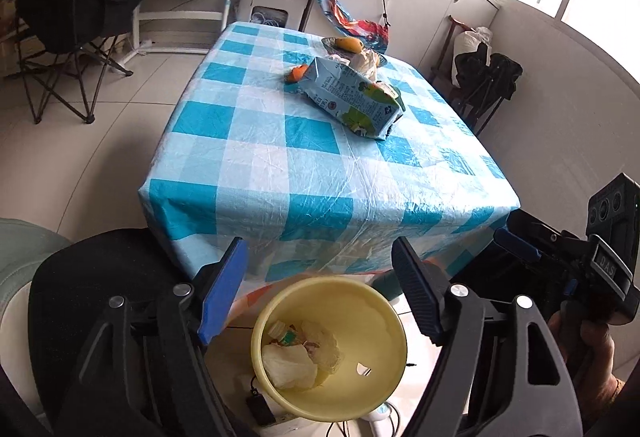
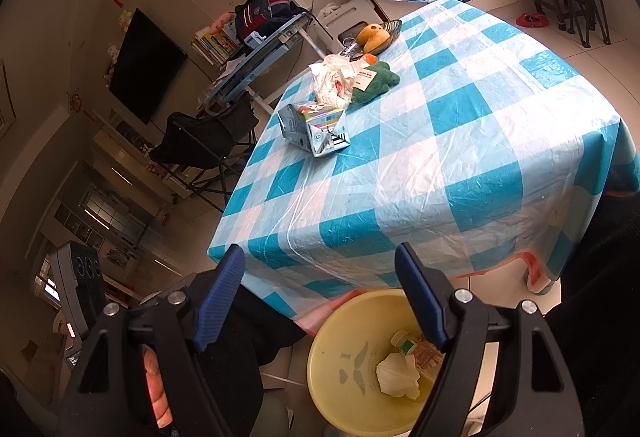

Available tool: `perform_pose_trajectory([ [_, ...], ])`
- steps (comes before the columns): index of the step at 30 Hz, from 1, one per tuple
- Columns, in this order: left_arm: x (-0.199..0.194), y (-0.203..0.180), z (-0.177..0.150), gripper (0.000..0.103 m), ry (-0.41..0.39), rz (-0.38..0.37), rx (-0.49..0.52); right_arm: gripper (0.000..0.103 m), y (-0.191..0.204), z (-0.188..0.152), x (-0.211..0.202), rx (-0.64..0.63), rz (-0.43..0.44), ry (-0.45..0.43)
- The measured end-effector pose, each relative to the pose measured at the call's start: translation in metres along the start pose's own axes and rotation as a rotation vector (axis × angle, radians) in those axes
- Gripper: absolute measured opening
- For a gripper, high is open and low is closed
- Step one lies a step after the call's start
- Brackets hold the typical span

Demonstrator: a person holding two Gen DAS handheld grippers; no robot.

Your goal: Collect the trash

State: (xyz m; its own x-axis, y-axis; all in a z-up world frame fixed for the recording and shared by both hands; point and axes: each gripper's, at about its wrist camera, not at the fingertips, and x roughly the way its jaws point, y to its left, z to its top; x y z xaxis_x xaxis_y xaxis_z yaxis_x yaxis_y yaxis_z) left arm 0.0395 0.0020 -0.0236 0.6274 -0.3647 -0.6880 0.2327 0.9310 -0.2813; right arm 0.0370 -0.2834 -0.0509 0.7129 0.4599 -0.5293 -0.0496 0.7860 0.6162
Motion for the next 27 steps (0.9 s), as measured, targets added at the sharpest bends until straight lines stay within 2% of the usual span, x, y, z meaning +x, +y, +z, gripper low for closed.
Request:
perform_pose_trajectory([
  [3, -0.011, 0.019, 0.005, 0.082, -0.081, 0.064, -0.085, 0.079, 0.002, 0.0, -0.003, -0.015, -0.017, -0.023],
  [8, -0.014, 0.041, 0.008, 0.082, -0.105, 0.11, -0.177, 0.08, 0.002, 0.001, -0.002, -0.017, -0.039, -0.03],
  [27, -0.007, 0.037, 0.004, 0.084, -0.095, 0.141, -0.154, 0.083, 0.011, -0.001, 0.003, -0.076, -0.087, -0.028],
])
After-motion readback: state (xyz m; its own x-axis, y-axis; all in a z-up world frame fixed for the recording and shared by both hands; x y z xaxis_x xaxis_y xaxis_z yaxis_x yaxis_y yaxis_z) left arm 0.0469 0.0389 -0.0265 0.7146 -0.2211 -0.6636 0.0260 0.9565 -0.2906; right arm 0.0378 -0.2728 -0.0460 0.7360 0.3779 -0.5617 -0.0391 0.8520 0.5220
